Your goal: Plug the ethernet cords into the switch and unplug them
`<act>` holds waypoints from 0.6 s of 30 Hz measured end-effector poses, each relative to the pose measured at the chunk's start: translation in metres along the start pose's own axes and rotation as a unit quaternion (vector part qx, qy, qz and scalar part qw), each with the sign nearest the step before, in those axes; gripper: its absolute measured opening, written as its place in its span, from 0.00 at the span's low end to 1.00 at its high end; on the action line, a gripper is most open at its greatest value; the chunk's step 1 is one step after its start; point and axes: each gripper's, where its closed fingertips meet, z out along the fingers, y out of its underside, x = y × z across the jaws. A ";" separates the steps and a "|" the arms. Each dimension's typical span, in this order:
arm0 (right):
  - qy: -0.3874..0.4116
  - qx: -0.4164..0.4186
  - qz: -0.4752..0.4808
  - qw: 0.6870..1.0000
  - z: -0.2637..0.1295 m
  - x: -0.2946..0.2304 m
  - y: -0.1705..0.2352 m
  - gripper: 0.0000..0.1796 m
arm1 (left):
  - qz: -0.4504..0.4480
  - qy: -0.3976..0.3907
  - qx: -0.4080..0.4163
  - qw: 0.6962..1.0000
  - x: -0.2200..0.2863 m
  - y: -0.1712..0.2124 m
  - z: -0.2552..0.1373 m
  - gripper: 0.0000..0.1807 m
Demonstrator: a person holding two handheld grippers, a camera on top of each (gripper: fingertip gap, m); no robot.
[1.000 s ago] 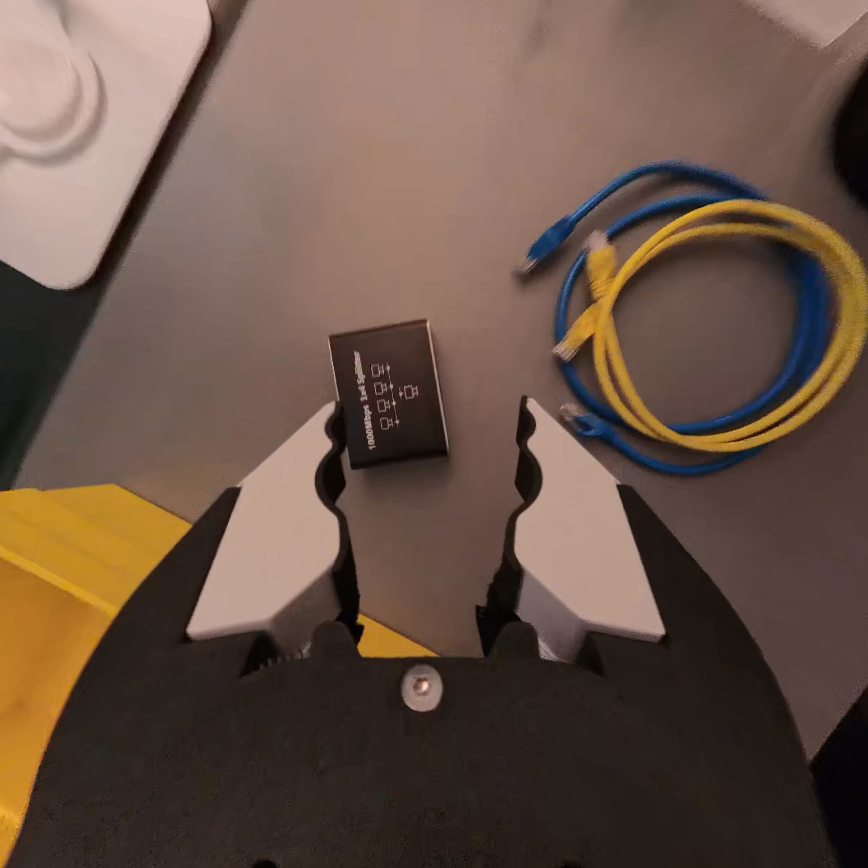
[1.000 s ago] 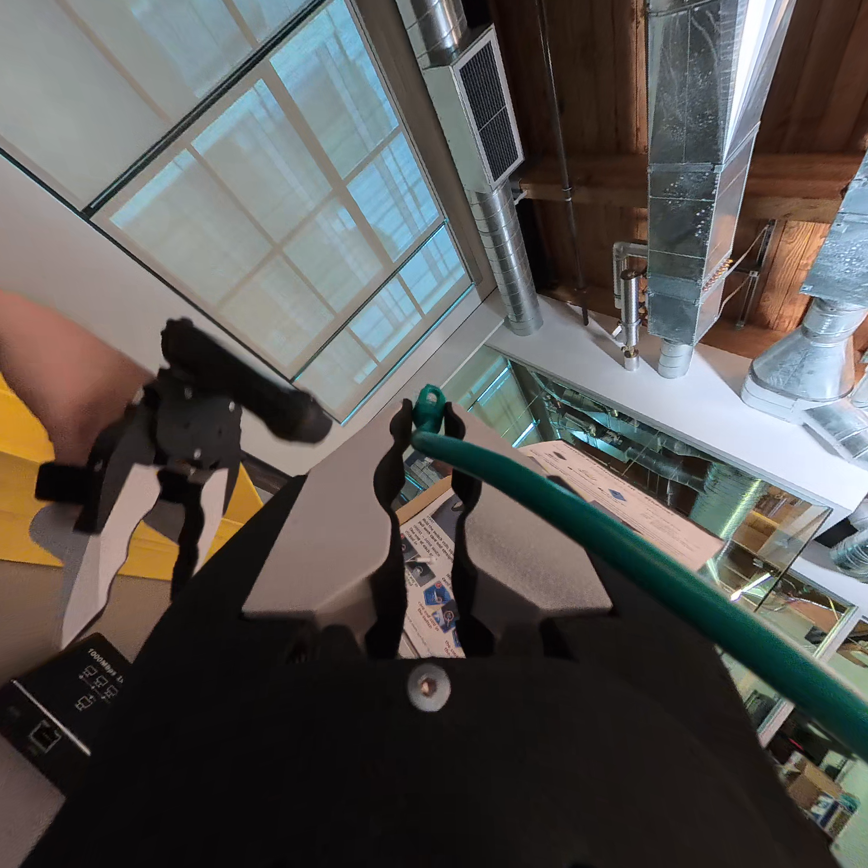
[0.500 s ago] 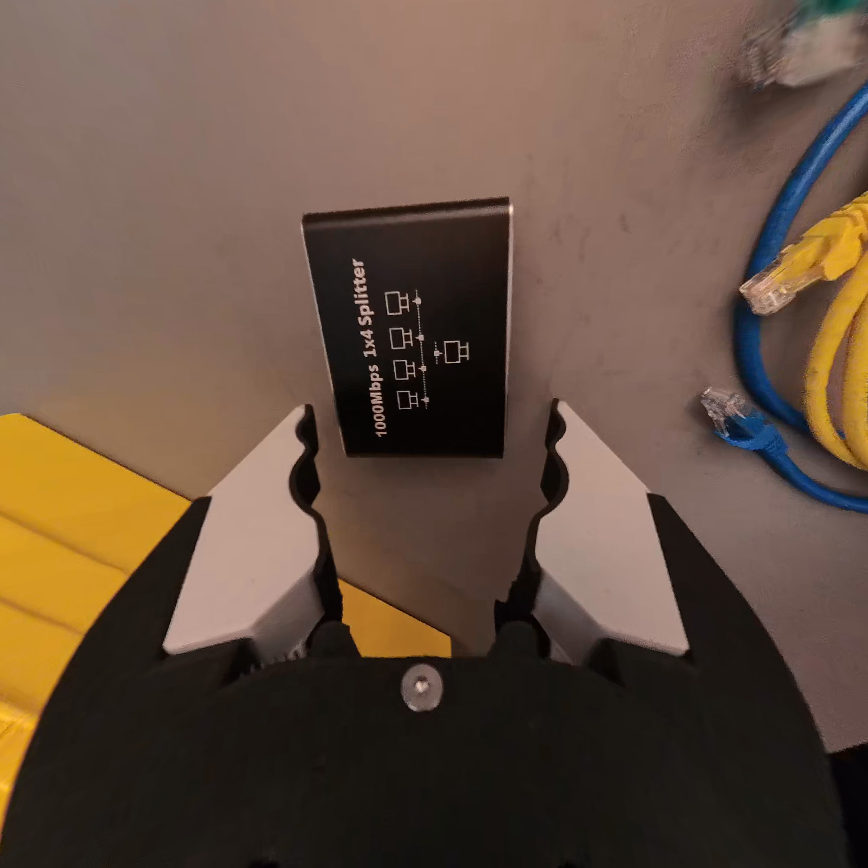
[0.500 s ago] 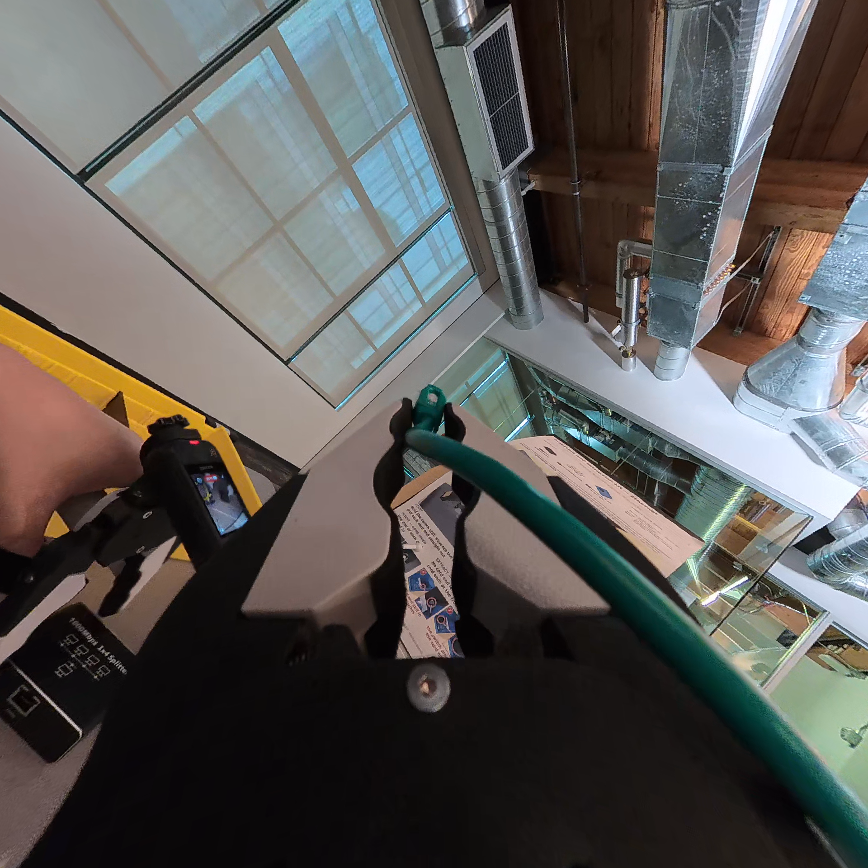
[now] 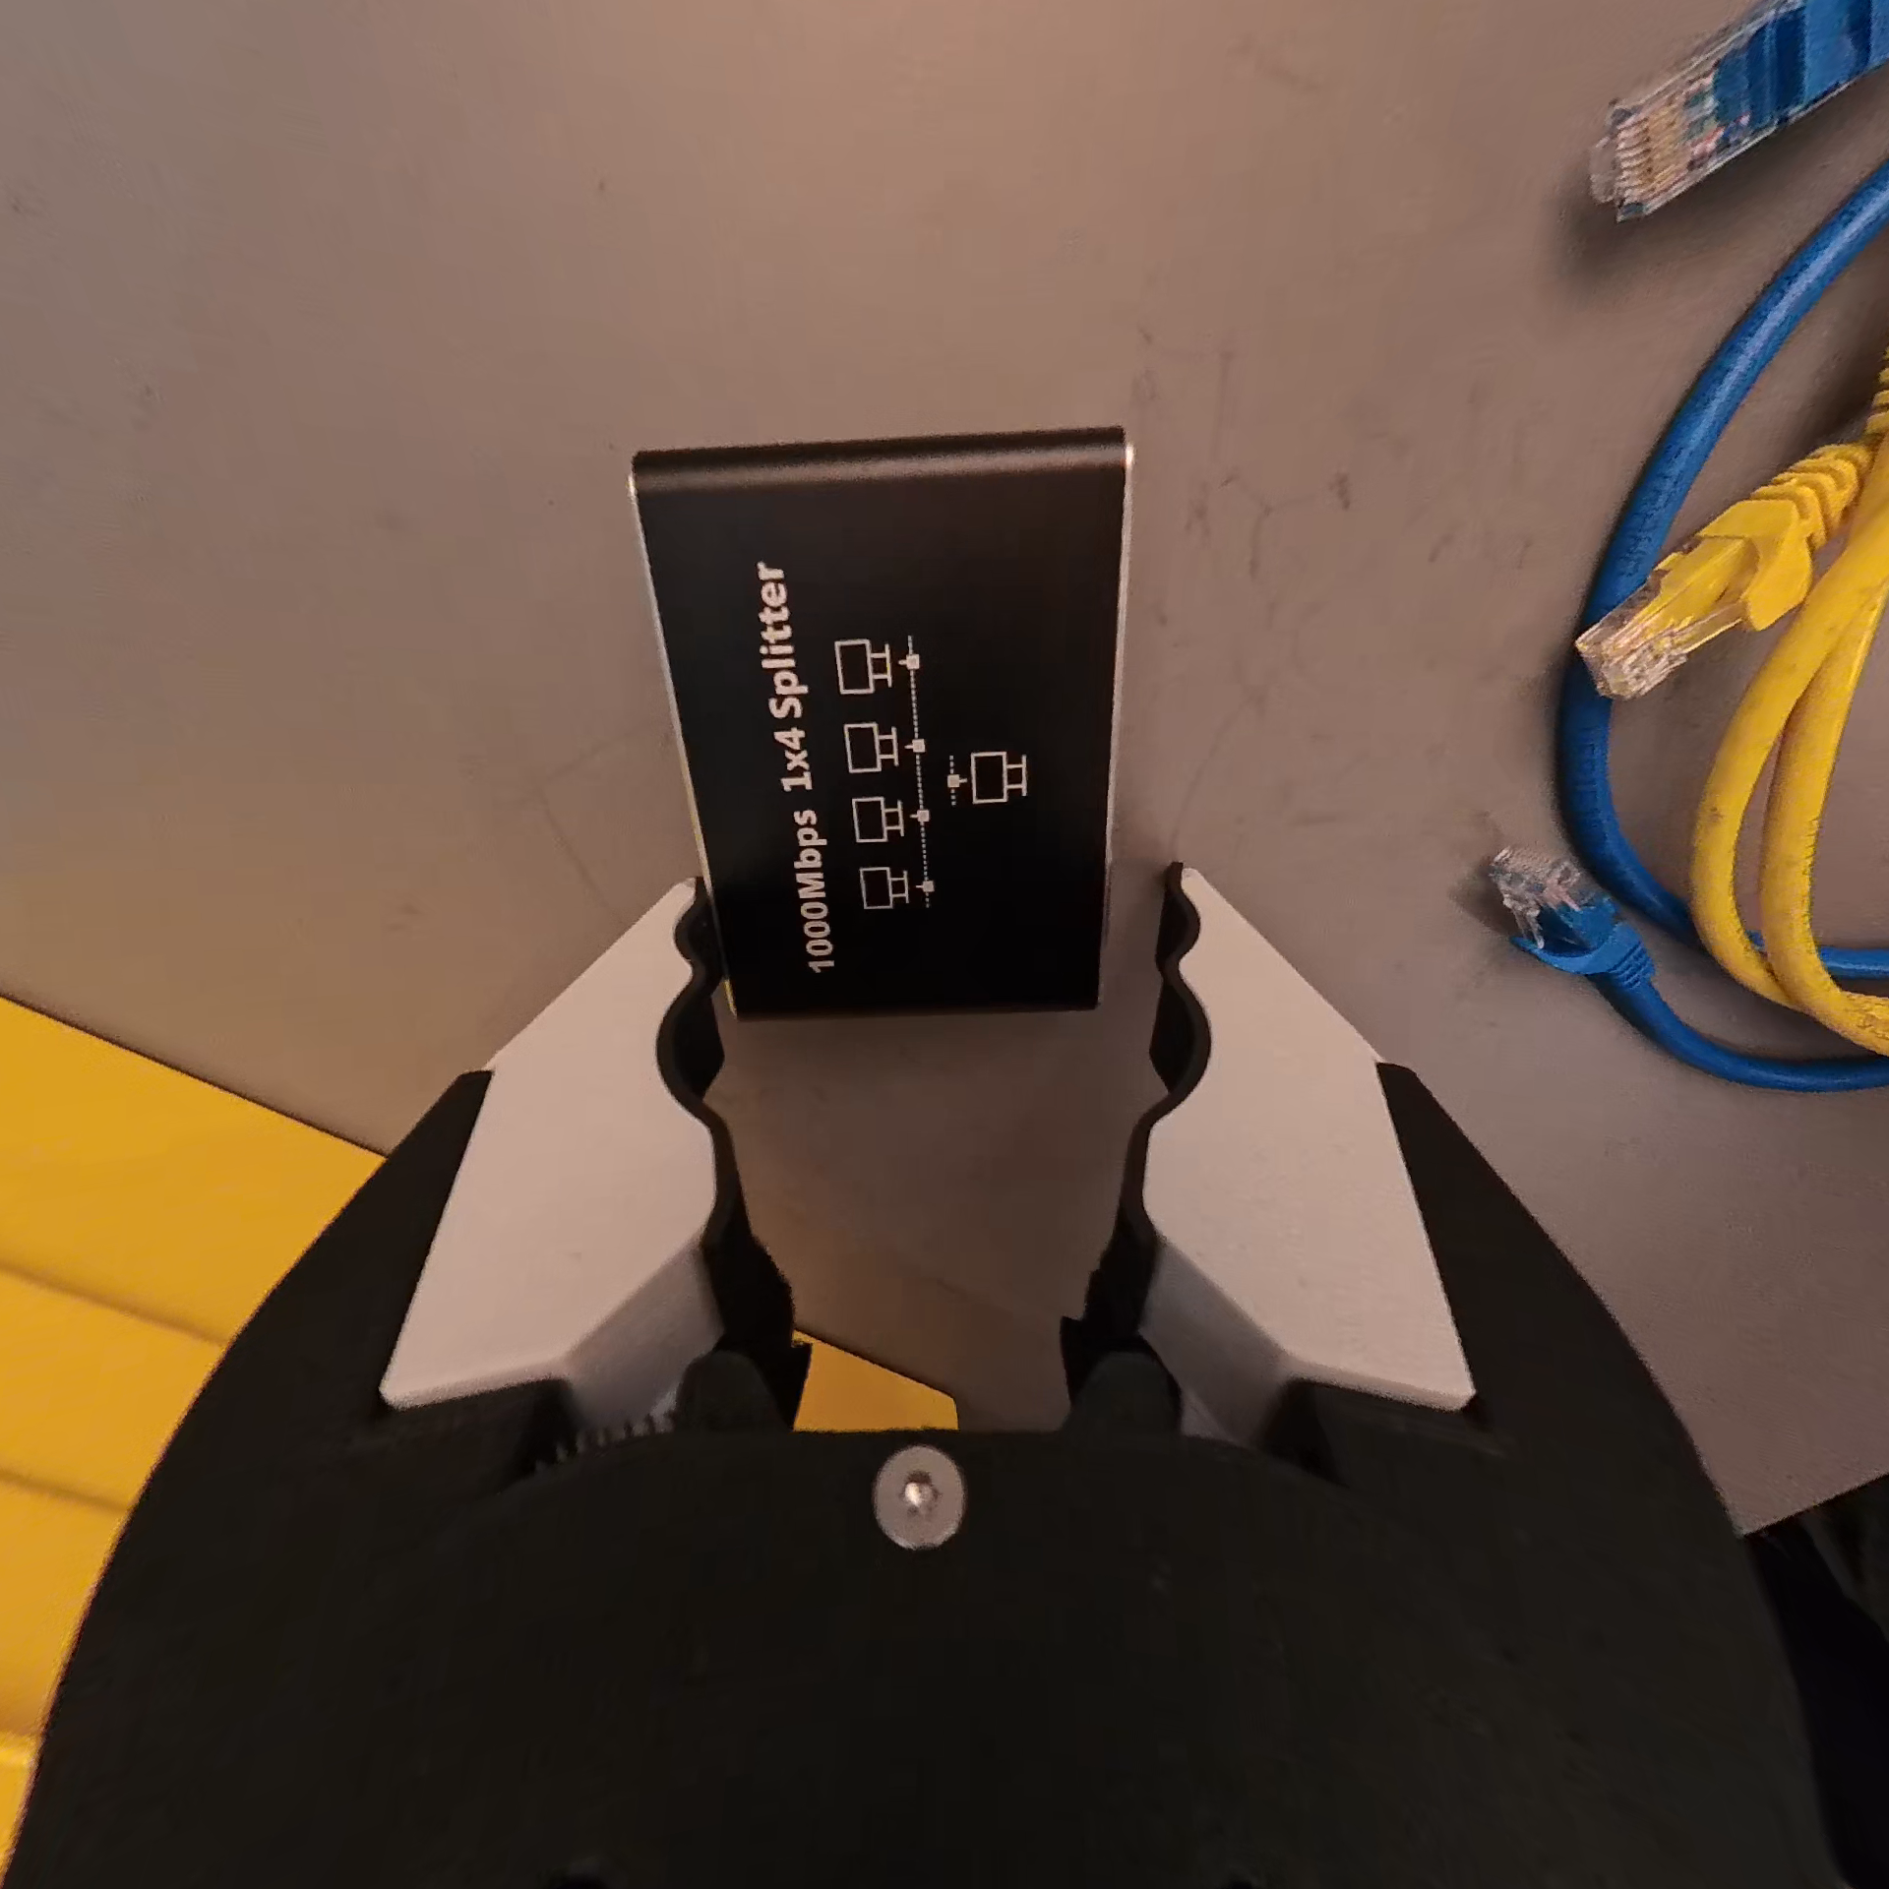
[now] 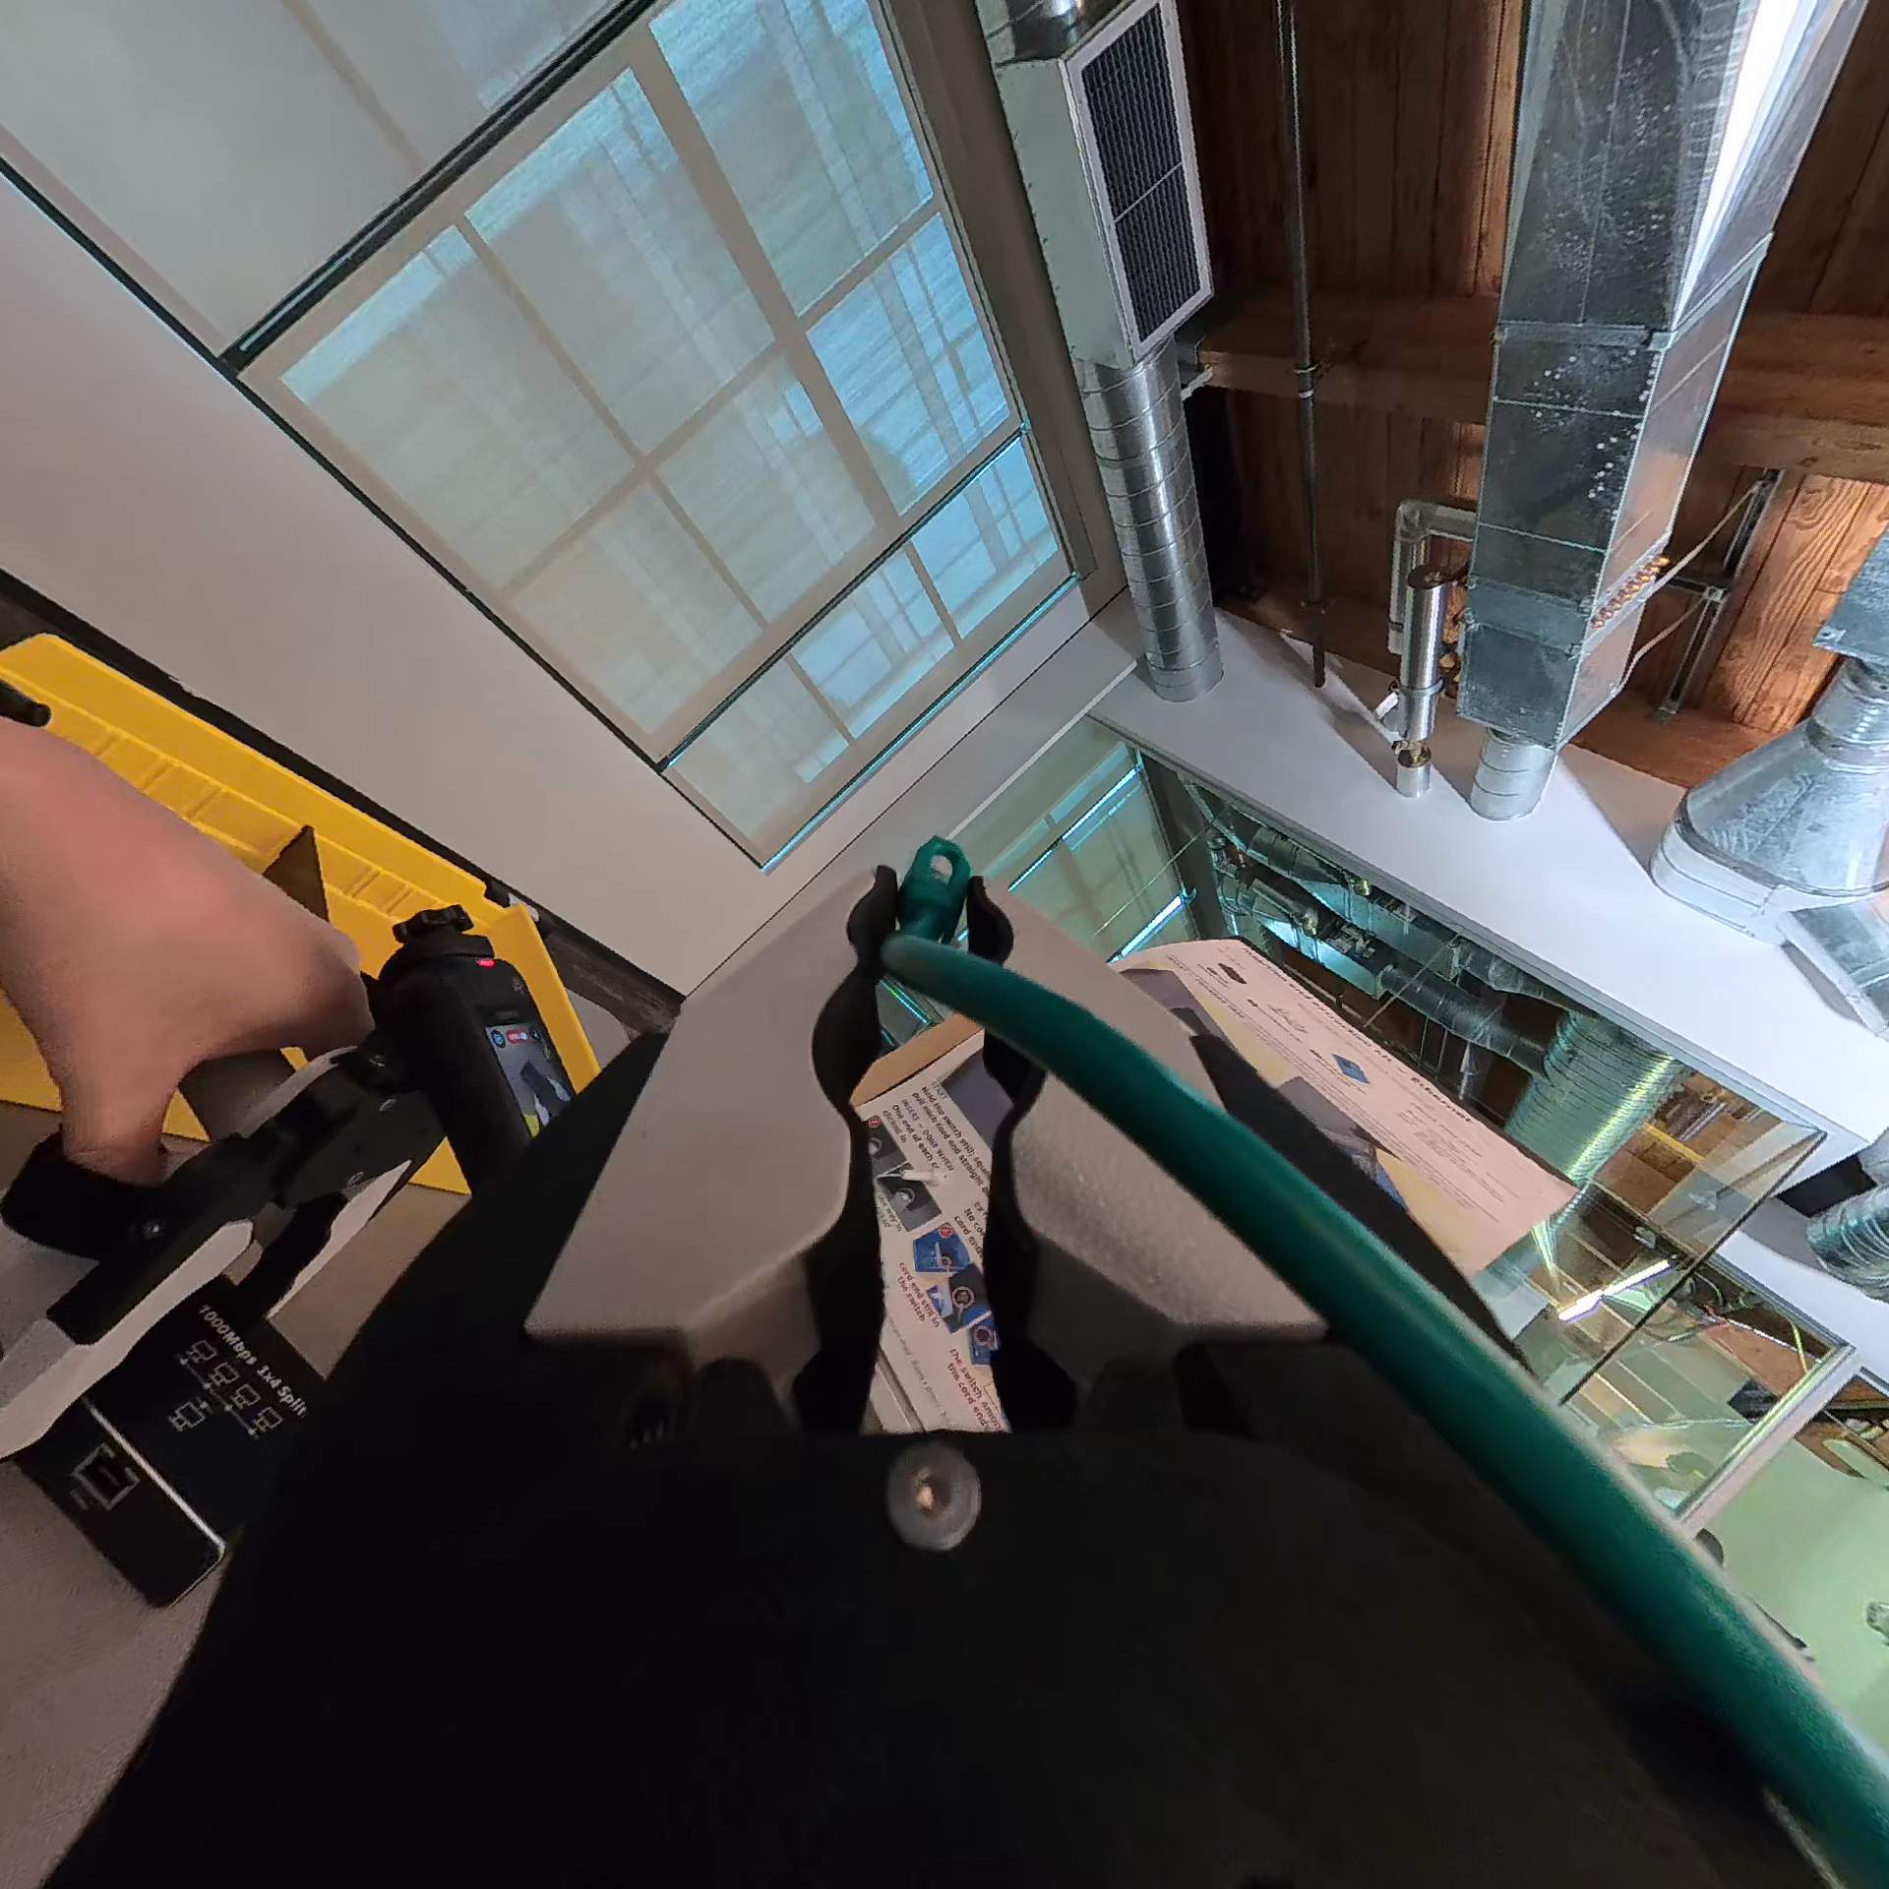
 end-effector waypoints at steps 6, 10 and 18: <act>-0.010 -0.007 0.000 1.000 0.002 -0.005 0.004 0.07 | 0.001 0.000 -0.003 1.000 -0.001 0.000 0.000 0.47; -0.015 -0.011 0.001 1.000 0.003 -0.006 0.005 0.07 | 0.000 -0.001 0.003 1.000 0.000 0.000 0.000 0.47; -0.017 -0.014 0.004 1.000 0.004 -0.007 0.008 0.07 | 0.007 0.000 0.008 1.000 -0.001 -0.001 0.000 0.47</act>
